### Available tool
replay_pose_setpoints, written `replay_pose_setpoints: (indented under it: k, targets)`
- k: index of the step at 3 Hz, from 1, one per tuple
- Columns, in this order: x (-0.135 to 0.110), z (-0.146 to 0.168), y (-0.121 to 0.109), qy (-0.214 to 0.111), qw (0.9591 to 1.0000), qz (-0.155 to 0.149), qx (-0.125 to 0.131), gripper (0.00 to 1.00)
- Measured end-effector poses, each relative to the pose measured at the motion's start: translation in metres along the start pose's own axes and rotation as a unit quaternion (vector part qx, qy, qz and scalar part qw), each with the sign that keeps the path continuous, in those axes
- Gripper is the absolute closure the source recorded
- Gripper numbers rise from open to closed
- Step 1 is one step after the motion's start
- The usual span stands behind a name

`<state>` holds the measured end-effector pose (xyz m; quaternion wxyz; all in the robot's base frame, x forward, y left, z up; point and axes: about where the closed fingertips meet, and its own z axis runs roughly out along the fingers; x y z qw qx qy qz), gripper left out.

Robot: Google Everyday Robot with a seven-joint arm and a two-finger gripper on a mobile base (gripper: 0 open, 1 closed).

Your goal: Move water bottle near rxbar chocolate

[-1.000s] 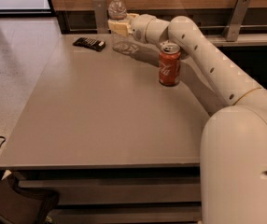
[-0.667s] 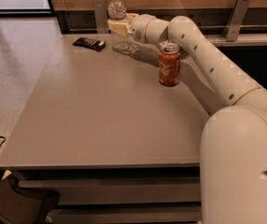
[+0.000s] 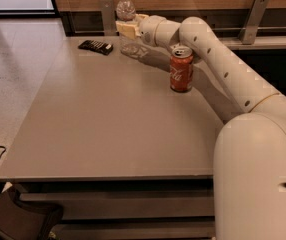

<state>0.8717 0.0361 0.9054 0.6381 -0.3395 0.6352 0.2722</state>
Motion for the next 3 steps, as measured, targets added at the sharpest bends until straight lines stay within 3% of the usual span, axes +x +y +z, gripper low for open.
replay_pose_setpoints:
  k: [1, 3]
  targets:
    - [0.0003, 0.0031, 0.0029, 0.0, 1.0, 0.001, -0.003, 0.04]
    - [0.0005, 0.0044, 0.0041, 0.0, 1.0, 0.001, -0.004, 0.0]
